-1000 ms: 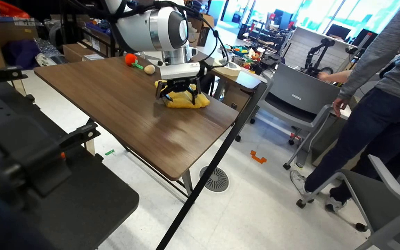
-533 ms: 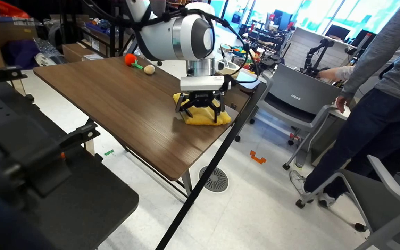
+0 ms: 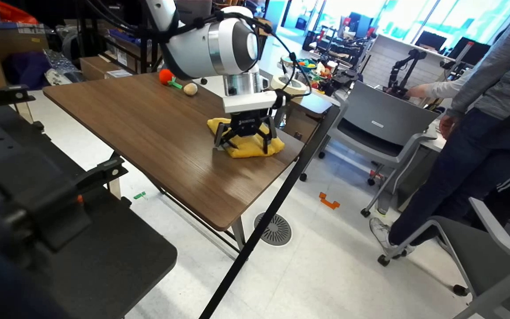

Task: Use the towel to clean the table and move the toys to the left

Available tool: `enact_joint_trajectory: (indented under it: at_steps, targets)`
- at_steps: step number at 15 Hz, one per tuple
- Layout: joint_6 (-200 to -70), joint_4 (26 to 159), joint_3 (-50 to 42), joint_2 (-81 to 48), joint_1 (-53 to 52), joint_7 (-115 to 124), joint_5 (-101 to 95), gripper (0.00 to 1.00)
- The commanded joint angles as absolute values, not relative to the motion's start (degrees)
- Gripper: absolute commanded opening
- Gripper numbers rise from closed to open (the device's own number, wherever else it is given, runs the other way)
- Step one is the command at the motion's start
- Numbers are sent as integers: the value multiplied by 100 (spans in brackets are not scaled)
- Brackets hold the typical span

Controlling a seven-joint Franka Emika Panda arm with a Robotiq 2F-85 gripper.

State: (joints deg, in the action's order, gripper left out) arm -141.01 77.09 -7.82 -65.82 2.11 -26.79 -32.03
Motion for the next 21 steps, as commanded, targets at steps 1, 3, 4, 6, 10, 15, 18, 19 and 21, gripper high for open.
enact_joint_trajectory:
  at_steps: [1, 3, 4, 6, 10, 15, 18, 19, 21]
  targets:
    - [-14563, 8425, -777, -6460, -290, -2726, -3765, 100]
    - [-14880, 8872, -774, -6224, -530, -2605, -4272, 100]
    - [-15031, 9078, -757, -6117, -642, -2567, -4524, 100]
    - [-15189, 9415, -684, -5943, -792, -2631, -4999, 100]
    - [-15231, 10190, -475, -5359, -700, -3070, -5857, 100]
    - [-16743, 11519, -981, -4115, -661, -1854, -7223, 100]
    - [-17791, 12110, -1338, -3422, -510, -1141, -7670, 100]
    - [-18032, 12343, -1445, -3169, -432, -971, -7678, 100]
    - [-17825, 11911, -1391, -3588, -476, -1198, -7526, 100]
